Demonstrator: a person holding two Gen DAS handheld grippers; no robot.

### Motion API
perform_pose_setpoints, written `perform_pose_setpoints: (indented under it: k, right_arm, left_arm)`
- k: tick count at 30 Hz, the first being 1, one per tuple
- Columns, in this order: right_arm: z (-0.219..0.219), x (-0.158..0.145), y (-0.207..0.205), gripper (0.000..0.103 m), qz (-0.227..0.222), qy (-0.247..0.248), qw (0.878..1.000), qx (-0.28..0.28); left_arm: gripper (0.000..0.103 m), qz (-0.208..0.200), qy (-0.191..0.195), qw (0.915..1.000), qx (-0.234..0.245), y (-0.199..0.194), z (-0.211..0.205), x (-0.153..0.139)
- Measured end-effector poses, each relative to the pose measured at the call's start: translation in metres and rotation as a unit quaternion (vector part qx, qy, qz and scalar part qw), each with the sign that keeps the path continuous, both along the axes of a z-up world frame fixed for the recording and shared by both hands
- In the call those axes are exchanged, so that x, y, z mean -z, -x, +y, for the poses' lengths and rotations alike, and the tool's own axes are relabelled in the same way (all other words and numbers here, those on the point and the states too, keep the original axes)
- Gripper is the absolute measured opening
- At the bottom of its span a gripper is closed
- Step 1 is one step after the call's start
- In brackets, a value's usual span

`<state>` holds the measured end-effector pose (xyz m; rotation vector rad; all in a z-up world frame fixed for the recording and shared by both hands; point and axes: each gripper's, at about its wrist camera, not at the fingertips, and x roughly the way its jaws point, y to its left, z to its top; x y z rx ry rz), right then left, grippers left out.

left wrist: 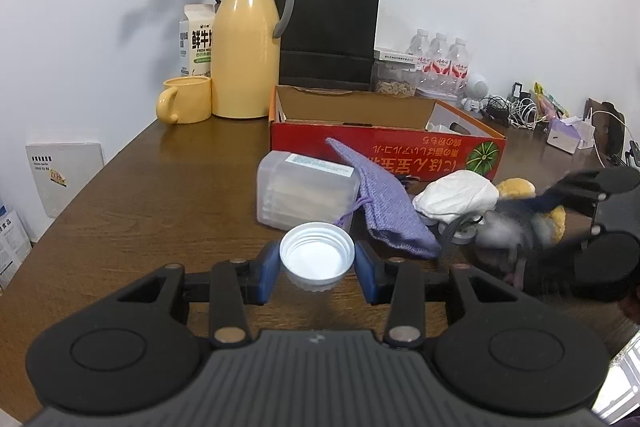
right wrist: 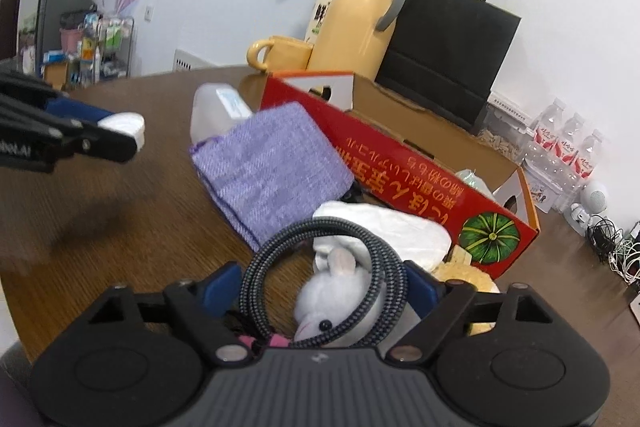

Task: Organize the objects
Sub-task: 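Carry the white cap and black cable over the cardboard box with both tools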

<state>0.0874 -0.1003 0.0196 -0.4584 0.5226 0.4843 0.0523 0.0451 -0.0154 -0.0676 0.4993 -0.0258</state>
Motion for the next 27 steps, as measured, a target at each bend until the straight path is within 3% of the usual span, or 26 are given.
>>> perform_pose_setpoints:
  k: [1, 6, 7, 8, 10, 13, 18, 20, 22, 27]
  right_arm:
    - [-0.002, -0.004, -0.002, 0.022, -0.005, -0.006, 1.000, 0.010]
    - [-0.008, -0.007, -0.006, 0.021, 0.005, -0.034, 0.999, 0.016]
    - [-0.010, -0.006, -0.006, 0.030, 0.005, -0.041, 0.999, 0.018]
    - [-0.011, -0.006, -0.006, 0.050, 0.006, -0.045, 0.999, 0.022]
    - [-0.011, -0.007, -0.004, 0.078, 0.005, -0.049, 0.999, 0.021]
    - [-0.004, -0.008, 0.007, 0.085, 0.010, -0.030, 0.999, -0.012]
    - [0.018, 0.009, 0.014, 0.101, 0.019, 0.058, 0.997, -0.050]
    - [0.024, 0.015, 0.013, 0.101, 0.008, 0.073, 0.996, -0.057]
    - [0.025, 0.013, 0.008, 0.090, 0.017, 0.065, 0.996, -0.056]
    - [0.024, 0.013, 0.012, 0.087, -0.002, 0.069, 0.996, -0.051]
  left_arm:
    - [0.041, -0.001, 0.000, 1.0000, 0.001, 0.000, -0.001, -0.001]
    - [0.041, -0.005, -0.003, 1.0000, 0.007, -0.001, -0.007, -0.005]
    - [0.041, -0.006, -0.004, 0.9999, 0.008, 0.000, -0.008, -0.005]
    - [0.041, -0.006, -0.004, 0.9999, 0.007, 0.000, -0.008, -0.005]
    - [0.041, -0.008, -0.004, 0.9999, 0.006, 0.001, -0.008, -0.007]
    - [0.041, -0.010, -0.006, 0.9999, 0.006, 0.004, -0.007, -0.008]
    - [0.041, -0.013, -0.007, 0.9999, 0.010, 0.011, -0.007, -0.008]
    - [0.041, -0.012, -0.005, 0.9999, 0.010, 0.012, -0.006, -0.008]
    - [0.041, -0.011, -0.003, 0.9999, 0.008, 0.013, -0.004, -0.007]
    - [0.041, -0.008, 0.001, 1.0000, 0.003, 0.012, 0.000, -0.005]
